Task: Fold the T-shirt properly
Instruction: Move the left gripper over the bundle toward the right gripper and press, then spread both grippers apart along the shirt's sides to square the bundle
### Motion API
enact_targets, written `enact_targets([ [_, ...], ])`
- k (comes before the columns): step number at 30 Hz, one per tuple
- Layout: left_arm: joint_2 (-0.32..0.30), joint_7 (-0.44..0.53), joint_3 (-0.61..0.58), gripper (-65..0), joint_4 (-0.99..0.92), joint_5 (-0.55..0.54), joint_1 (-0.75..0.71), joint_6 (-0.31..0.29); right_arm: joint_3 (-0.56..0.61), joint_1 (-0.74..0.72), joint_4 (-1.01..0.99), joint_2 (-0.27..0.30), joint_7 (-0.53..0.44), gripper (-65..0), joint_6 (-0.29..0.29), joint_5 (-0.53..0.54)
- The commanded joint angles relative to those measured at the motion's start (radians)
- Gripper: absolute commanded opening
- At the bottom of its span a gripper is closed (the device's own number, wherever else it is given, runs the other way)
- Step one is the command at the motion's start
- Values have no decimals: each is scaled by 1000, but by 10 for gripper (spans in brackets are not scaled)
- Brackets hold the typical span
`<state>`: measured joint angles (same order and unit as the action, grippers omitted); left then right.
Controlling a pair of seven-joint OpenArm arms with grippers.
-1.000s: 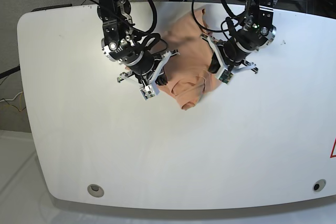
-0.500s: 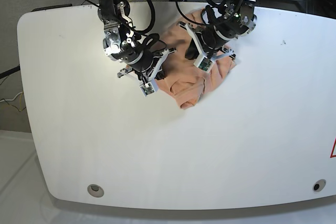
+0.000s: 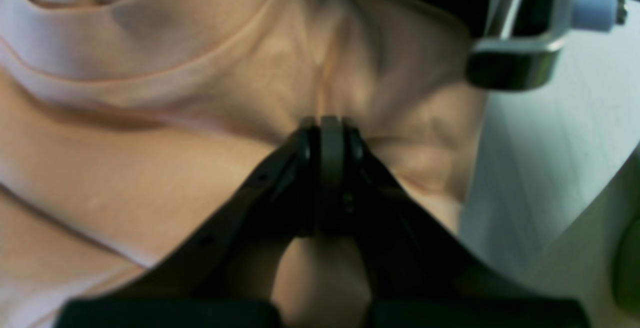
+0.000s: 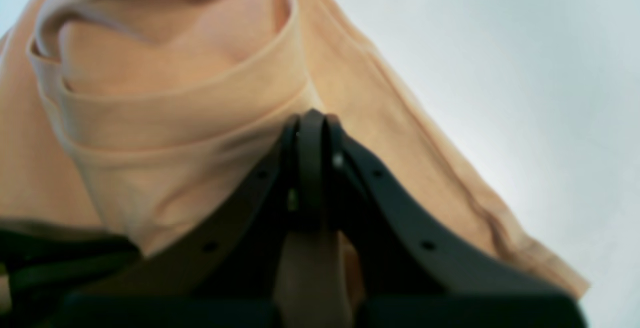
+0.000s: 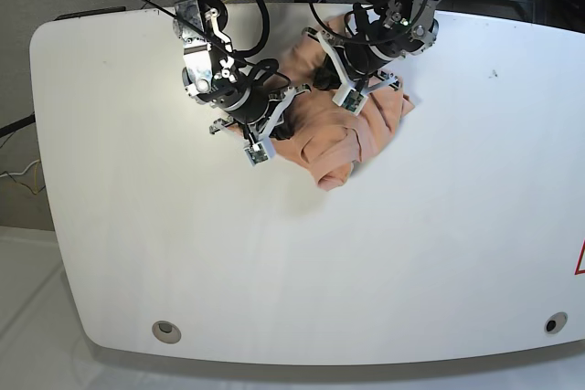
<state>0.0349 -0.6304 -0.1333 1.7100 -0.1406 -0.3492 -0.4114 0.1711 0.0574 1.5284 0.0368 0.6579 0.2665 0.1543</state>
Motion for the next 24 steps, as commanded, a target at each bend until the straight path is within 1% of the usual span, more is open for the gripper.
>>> enact_targets([
  [1, -23, -3, 17, -641, -23, 20, -4, 7, -2, 0, 5, 24, 35, -650, -2, -11],
  [5, -62, 28, 34, -641, -58, 19, -4, 7, -3, 19, 7, 28, 35, -650, -5, -17],
  [8, -86, 36, 47, -641, -69, 19, -3, 7, -38, 31, 19, 36, 35, -650, -5, -17],
  [14, -105, 36, 99, -641, -66, 17, 11, 1, -91, 95, 73, 36, 36, -650, -5, -17],
  [17, -105, 36, 134, -641, -69, 19, 32, -39, -101, 129, 100, 35, 36, -650, -6, -17],
  [19, -105, 36, 163, -641, -71, 22, 43, -77, -101, 152, 117, 33, 36, -650, -9, -17],
  [21, -105, 34, 185, -641, -71, 23, 54, -111, -101, 174, 129, 30, 36, -650, -34, -14],
  [24, -109, 34, 200, -641, -71, 26, 69, -134, -101, 210, 149, 5, 35, -650, -80, -17],
])
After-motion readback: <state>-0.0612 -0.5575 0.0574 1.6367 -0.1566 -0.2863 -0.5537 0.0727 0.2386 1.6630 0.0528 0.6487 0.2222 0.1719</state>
